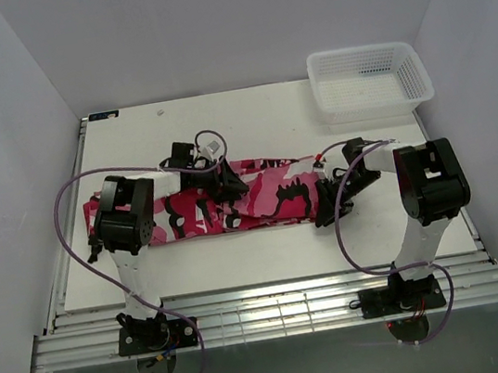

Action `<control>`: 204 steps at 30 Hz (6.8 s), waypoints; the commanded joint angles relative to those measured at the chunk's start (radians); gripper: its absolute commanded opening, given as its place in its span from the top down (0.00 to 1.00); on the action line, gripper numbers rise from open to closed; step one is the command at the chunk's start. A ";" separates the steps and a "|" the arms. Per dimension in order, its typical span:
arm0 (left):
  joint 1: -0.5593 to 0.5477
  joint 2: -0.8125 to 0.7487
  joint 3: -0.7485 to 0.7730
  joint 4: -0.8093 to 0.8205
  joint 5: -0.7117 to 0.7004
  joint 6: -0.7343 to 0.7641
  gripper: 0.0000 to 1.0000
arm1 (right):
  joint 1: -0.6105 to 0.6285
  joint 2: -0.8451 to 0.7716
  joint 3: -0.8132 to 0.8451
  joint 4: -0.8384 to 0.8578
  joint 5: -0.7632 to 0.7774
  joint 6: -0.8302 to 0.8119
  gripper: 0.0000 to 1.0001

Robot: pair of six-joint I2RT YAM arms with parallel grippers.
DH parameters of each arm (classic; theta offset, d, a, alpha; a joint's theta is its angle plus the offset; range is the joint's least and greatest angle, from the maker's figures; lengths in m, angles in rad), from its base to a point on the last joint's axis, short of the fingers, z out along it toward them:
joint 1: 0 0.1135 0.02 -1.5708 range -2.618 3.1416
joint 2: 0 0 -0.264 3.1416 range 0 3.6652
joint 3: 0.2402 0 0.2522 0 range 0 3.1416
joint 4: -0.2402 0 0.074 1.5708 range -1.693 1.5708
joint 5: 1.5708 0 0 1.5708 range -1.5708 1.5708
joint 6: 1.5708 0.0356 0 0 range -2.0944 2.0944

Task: Fold and stack the trousers
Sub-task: Fold the trousers

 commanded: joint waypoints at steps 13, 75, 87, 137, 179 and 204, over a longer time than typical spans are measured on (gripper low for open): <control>0.127 -0.213 0.137 -0.329 0.145 0.412 0.28 | -0.107 -0.097 0.146 -0.142 0.017 -0.131 0.41; 0.423 -0.181 0.041 -0.464 -0.418 0.544 0.19 | -0.399 -0.030 0.686 -0.403 -0.077 0.027 0.92; 0.420 -0.158 -0.062 -0.433 -0.186 0.528 0.87 | -0.155 -0.028 0.701 -0.100 -0.028 0.435 0.92; 0.422 -0.201 -0.238 -0.401 -0.174 0.503 1.00 | 0.615 0.473 0.997 0.398 0.138 1.064 0.92; 0.715 -0.489 0.021 -0.768 -0.039 0.711 0.21 | 0.599 0.334 1.044 0.635 -0.069 0.872 0.02; 0.470 -0.115 0.087 -0.501 -0.134 0.404 0.47 | 0.246 0.325 0.809 -0.084 -0.203 0.036 0.78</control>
